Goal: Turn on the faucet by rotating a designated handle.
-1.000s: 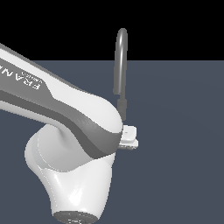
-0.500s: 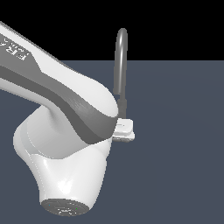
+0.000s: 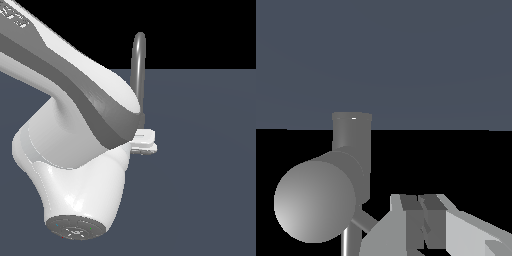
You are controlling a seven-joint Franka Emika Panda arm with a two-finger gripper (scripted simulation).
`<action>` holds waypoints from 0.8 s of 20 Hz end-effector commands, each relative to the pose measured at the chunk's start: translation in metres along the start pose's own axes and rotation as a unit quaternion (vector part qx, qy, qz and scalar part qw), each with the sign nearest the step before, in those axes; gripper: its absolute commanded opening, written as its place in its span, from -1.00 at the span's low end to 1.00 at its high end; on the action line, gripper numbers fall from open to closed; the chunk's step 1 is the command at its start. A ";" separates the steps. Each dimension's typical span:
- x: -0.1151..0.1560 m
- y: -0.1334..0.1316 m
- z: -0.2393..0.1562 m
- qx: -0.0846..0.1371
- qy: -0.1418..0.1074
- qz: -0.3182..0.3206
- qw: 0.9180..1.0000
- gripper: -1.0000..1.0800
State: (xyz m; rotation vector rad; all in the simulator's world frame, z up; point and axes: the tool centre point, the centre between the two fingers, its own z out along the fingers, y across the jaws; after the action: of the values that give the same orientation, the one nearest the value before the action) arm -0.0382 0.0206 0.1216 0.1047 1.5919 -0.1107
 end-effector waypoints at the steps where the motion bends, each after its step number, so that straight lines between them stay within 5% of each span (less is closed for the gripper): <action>1: -0.018 -0.010 0.001 0.007 -0.010 0.002 1.000 -1.00; 5: -0.029 -0.014 0.000 0.007 -0.012 0.002 1.000 -1.00; 6: -0.009 -0.004 -0.002 0.000 0.005 0.000 1.000 -1.00; 16: -0.036 -0.044 -0.001 0.005 -0.008 0.001 1.000 -1.00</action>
State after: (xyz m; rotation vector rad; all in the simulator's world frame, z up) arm -0.0435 0.0004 0.1422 0.0885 1.6063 -0.0877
